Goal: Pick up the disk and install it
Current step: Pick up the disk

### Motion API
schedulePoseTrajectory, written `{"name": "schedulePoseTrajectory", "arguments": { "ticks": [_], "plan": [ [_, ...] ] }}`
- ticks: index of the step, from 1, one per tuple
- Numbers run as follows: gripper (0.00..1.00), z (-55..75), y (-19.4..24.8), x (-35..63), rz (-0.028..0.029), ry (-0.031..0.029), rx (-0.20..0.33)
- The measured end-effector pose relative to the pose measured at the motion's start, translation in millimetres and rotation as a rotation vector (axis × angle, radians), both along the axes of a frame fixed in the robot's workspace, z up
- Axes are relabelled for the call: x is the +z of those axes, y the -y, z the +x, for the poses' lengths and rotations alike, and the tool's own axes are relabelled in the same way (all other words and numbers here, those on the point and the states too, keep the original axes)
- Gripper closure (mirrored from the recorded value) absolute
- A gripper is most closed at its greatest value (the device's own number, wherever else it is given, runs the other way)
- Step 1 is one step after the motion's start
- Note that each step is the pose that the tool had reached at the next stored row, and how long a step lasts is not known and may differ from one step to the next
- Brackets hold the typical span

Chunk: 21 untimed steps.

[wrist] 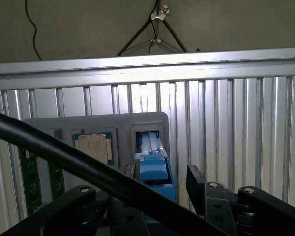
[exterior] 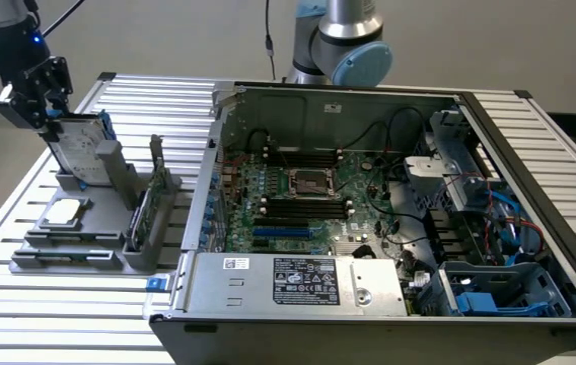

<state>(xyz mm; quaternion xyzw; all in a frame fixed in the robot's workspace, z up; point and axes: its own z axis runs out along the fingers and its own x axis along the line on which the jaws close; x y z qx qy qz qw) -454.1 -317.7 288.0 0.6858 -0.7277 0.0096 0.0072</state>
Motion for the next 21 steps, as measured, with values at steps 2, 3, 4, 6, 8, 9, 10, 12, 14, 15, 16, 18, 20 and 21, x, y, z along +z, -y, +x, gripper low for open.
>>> {"name": "schedulePoseTrajectory", "arguments": {
  "ticks": [2,3,4,6,8,9,10,12,14,15,16,18,20,21],
  "plan": [
    [0.46,-0.7,0.0,0.0,0.0000,0.0000,0.000],
    [0.46,-0.7,0.0,0.0,0.0000,0.0000,0.000],
    [0.46,-0.7,0.0,0.0,0.0000,0.0001,0.000],
    [0.46,-0.7,0.0,0.0,-0.0001,0.0001,0.000],
    [0.46,-0.7,0.0,0.0,-0.0002,0.0000,0.000],
    [0.46,-0.7,0.0,0.0,-0.0003,0.0000,0.000],
    [0.46,-0.7,0.0,0.0,-0.0003,-0.0001,0.000],
    [0.46,-0.7,0.0,0.0,-0.0004,0.0000,0.000],
    [0.46,-0.7,0.0,0.0,-0.0006,0.0000,0.000],
    [0.48,-0.7,0.0,0.0,-0.0007,0.0000,0.000],
    [0.48,-0.8,0.0,0.0,-0.0008,0.0000,0.000],
    [0.55,-0.7,0.0,0.0,-0.0008,0.0000,0.000],
    [0.62,-0.7,0.0,0.0,-0.0008,0.0000,0.000],
    [0.62,-0.7,0.0,-0.1,-0.0008,0.0000,0.000]
  ]
}}
